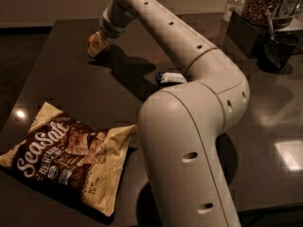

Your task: Pick apple

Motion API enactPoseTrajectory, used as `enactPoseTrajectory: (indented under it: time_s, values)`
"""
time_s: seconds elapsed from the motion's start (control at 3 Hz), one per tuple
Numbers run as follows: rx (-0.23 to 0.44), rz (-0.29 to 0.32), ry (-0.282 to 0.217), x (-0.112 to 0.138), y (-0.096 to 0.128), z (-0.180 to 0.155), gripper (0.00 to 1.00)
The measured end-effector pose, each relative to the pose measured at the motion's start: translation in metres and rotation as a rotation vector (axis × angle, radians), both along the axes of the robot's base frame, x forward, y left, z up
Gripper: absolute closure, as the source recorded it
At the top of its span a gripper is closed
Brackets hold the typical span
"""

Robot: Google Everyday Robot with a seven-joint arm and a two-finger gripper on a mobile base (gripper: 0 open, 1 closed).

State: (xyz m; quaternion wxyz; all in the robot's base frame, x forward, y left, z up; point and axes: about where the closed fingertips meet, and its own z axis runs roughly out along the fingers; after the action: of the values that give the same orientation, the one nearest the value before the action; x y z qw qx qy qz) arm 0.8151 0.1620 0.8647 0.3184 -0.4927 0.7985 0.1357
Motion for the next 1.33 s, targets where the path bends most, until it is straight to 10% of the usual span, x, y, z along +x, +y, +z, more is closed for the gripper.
enactPoseTrajectory:
  time_s: [1.0,1.33]
  values:
    - [0.050,0.116,0.008,-0.025,0.005,0.027,0.93]
    - [0.060,0.212,-0.016,-0.048,0.006,0.057,1.00]
